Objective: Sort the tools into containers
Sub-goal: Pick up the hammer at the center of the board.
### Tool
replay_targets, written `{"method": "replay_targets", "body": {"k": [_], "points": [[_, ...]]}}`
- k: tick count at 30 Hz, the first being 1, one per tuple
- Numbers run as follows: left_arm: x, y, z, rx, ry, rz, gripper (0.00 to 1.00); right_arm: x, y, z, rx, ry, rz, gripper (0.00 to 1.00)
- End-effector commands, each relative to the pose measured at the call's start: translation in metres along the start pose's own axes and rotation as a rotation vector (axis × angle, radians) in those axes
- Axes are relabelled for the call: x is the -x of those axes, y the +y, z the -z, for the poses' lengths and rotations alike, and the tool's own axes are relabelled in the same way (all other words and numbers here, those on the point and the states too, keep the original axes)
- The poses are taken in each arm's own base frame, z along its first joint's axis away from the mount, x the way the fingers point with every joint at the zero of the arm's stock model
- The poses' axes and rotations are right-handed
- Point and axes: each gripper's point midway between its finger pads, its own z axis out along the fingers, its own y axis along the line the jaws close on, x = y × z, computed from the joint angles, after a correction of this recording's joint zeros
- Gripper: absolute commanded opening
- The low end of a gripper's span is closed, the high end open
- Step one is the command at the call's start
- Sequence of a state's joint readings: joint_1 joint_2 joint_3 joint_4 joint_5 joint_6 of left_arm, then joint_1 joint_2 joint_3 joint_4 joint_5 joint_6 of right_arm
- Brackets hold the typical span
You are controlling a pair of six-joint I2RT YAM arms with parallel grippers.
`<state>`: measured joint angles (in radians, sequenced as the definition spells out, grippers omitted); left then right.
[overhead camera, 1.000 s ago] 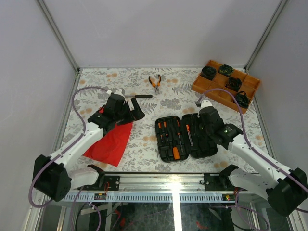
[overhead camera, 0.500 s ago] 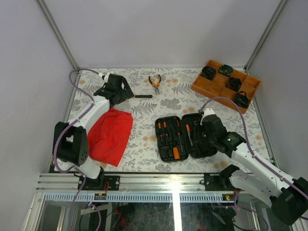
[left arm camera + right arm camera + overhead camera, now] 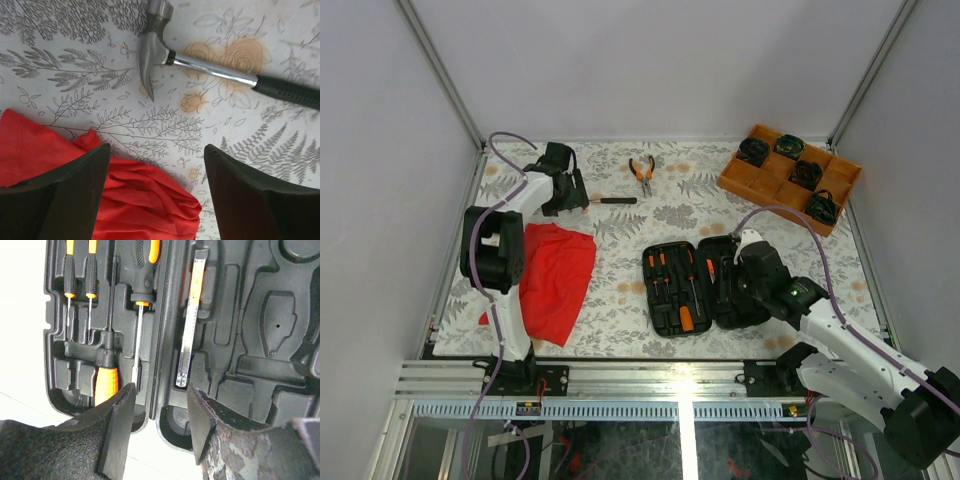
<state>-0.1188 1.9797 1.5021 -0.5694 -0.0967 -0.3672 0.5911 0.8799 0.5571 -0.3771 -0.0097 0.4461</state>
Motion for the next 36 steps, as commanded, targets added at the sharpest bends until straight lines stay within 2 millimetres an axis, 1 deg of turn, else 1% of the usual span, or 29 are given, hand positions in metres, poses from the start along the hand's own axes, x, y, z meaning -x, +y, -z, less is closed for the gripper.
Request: {"method": "replay_targets", "body": {"k": [1,6,11,15,24,30,33,36], "points": [[-0.004,0.004,-0.001,-0.002,0.044,-0.085,0.72,0.004,0.012,0.001,0.056,-0.023,-0.003,0.52],[0.003,0.015,-0.011,0.044,0.039,-0.069,0.64,0.003,0.014,0.002,0.07,-0.022,-0.005,0.53],[0.016,0.017,-0.02,0.052,0.011,-0.037,0.59,0.004,0.017,0.003,0.084,-0.024,-0.013,0.53],[0.021,0.016,-0.032,0.042,0.006,-0.01,0.53,0.004,0.019,0.003,0.097,-0.02,-0.021,0.53],[0.026,0.013,-0.054,0.037,0.009,0.01,0.45,0.002,0.02,0.004,0.105,-0.013,-0.03,0.53],[0.023,0.018,-0.063,0.056,0.012,0.013,0.37,0.001,0.021,0.003,0.107,-0.009,-0.032,0.53],[0.02,0.021,-0.066,0.065,0.017,0.018,0.31,0.001,0.022,0.003,0.11,-0.004,-0.032,0.53],[0.02,0.02,-0.067,0.063,0.014,0.023,0.21,0.003,0.023,0.004,0.112,-0.005,-0.032,0.53]]}}
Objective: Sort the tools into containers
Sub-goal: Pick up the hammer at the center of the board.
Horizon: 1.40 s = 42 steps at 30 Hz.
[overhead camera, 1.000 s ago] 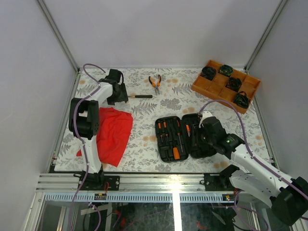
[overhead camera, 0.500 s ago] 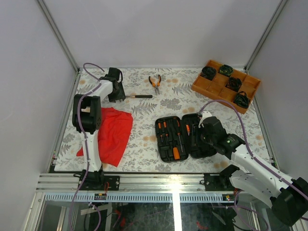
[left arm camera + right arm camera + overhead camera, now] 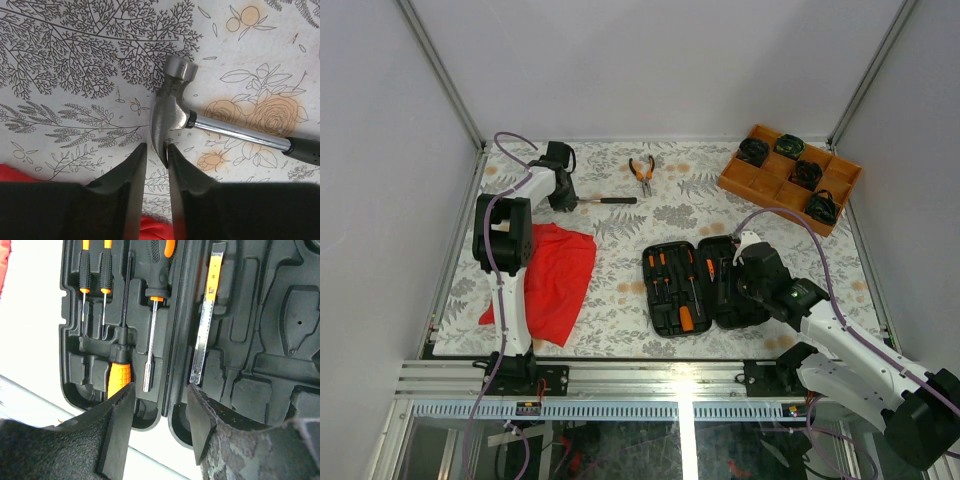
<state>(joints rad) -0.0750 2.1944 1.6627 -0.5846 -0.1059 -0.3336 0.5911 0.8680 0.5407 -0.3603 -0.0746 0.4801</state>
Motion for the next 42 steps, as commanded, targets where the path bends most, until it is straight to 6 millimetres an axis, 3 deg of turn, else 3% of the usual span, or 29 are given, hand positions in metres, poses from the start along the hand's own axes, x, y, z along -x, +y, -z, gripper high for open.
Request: {"method": "replay_targets", "body": {"k": [1,7,12,21,32,37,42], "points": [[0.013,0.002,-0.009,0.003,-0.043,0.03,0.18,0.008,0.012,0.004,0.049,-0.022,0.004,0.53],[0.019,-0.004,0.003,-0.035,-0.076,0.053,0.01,0.01,0.012,0.007,0.044,-0.032,0.003,0.53],[0.028,-0.014,0.024,-0.102,-0.118,0.071,0.0,0.013,0.011,0.01,0.039,-0.042,0.002,0.53],[0.041,-0.036,0.101,-0.269,-0.245,0.11,0.0,0.027,0.009,0.022,0.009,-0.105,-0.002,0.53],[0.026,-0.042,0.222,-0.406,-0.457,0.098,0.0,0.062,0.003,0.059,-0.055,-0.276,-0.011,0.55],[0.007,-0.048,0.27,-0.499,-0.54,0.041,0.0,0.081,0.008,0.077,-0.03,-0.388,-0.046,0.59],[-0.028,-0.052,0.296,-0.557,-0.585,-0.019,0.0,0.096,0.016,0.092,0.014,-0.472,-0.051,0.62]]}}
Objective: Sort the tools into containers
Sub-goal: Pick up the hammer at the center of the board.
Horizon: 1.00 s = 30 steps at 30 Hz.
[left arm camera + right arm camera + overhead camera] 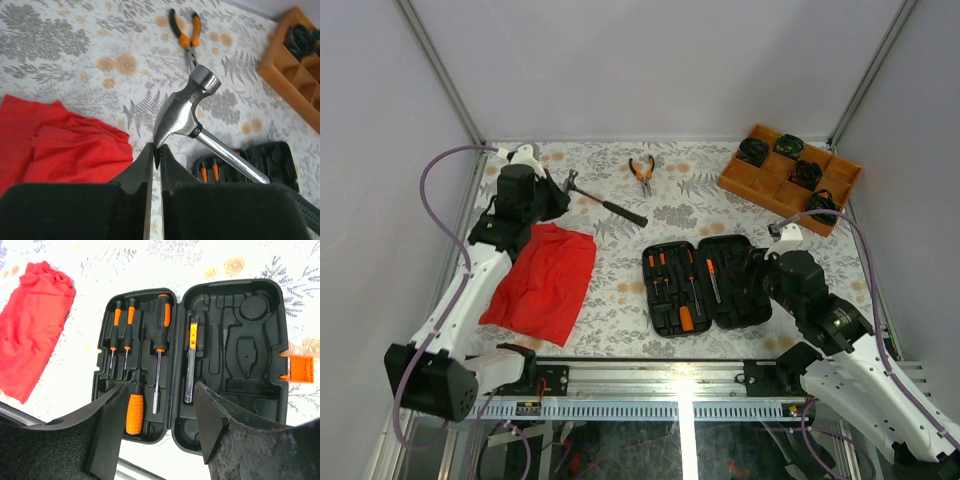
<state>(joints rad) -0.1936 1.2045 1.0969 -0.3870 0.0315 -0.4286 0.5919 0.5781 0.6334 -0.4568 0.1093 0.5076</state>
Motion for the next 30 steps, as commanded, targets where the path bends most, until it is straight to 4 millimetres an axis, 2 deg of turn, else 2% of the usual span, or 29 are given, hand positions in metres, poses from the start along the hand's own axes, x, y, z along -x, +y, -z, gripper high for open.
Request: {"method": "replay_targets", "body": {"k": [1,7,12,16,23,30], "points": [[0.005,-0.027,0.027,-0.119,-0.11,-0.044,0.0,0.042,0.019,0.013,0.063,-0.148,-0.036,0.61],[-0.019,-0.038,0.056,-0.223,-0.114,-0.031,0.0,0.049,0.058,0.024,0.263,-0.134,-0.015,0.65],[-0.048,-0.066,0.068,-0.336,-0.053,-0.042,0.0,0.055,0.082,0.023,0.39,-0.154,-0.053,0.67],[-0.056,-0.088,0.08,-0.402,-0.051,-0.082,0.0,0.054,0.093,0.01,0.414,-0.093,-0.063,0.7],[-0.064,-0.09,0.086,-0.393,-0.041,-0.119,0.0,0.057,0.124,-0.008,0.508,-0.064,-0.12,0.74],[-0.08,-0.133,0.101,-0.429,-0.039,-0.16,0.0,0.073,0.14,-0.001,0.522,-0.123,-0.11,0.74]]}}
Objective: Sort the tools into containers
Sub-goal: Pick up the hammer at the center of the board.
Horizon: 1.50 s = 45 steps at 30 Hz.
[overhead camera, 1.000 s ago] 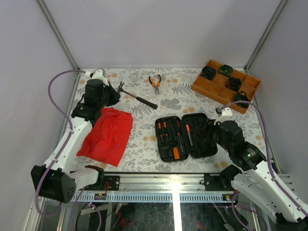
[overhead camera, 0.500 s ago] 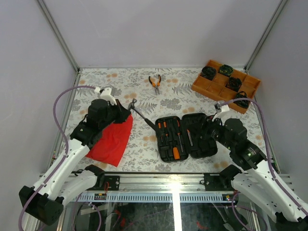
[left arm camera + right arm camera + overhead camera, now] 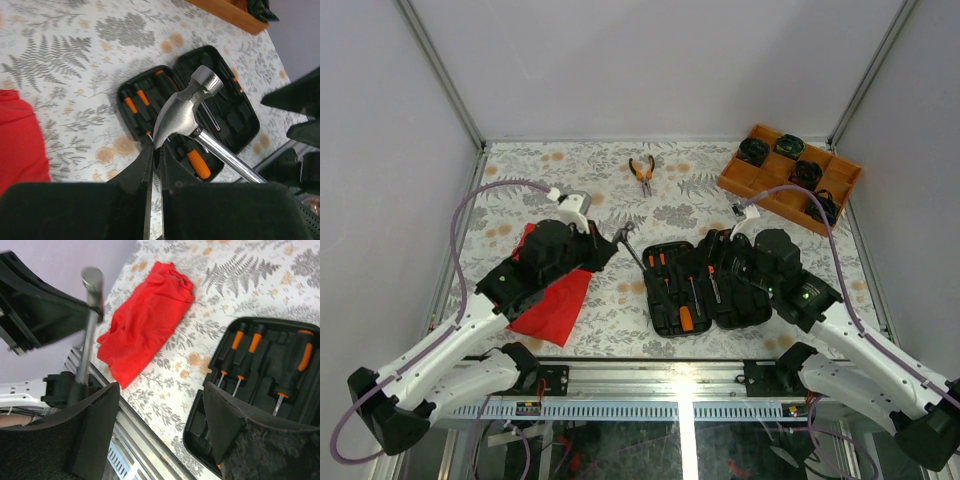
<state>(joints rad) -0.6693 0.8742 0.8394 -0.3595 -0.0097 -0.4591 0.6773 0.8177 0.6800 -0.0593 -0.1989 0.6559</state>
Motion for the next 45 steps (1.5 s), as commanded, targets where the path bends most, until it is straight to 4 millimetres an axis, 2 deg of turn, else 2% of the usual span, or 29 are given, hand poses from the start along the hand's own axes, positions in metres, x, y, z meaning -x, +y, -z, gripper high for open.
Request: {"method": "replay_targets", "body": {"k": [1,6,10,17,19,24,29,35,45], "points": [[0.038,-0.036,0.003,-0.026,-0.144,-0.03,0.0,0.045,0.039,0.009,0.096,-0.159,0.028,0.74],[0.044,-0.037,0.002,-0.02,-0.158,-0.101,0.0,0.043,0.042,0.02,0.141,-0.196,0.042,0.76],[0.049,-0.036,0.002,-0.016,-0.178,-0.147,0.0,0.038,0.053,0.023,0.219,-0.197,0.054,0.78],[0.05,-0.031,0.007,-0.012,-0.209,-0.179,0.0,0.047,0.056,0.025,0.238,-0.253,0.081,0.96],[0.049,-0.031,0.007,-0.012,-0.205,-0.187,0.0,0.05,0.062,0.023,0.263,-0.252,0.095,0.98],[0.043,-0.033,0.002,-0.03,-0.171,-0.205,0.0,0.044,0.092,0.008,0.395,-0.123,0.12,0.91],[0.039,-0.038,0.0,-0.058,-0.156,-0.205,0.0,0.03,0.107,-0.006,0.512,-0.036,0.088,0.83],[0.035,-0.045,0.0,-0.099,-0.141,-0.214,0.0,0.009,0.102,-0.031,0.505,0.07,0.061,0.71],[0.031,-0.047,0.0,-0.12,-0.131,-0.216,0.0,-0.011,0.105,-0.05,0.555,0.153,0.031,0.54]]}}
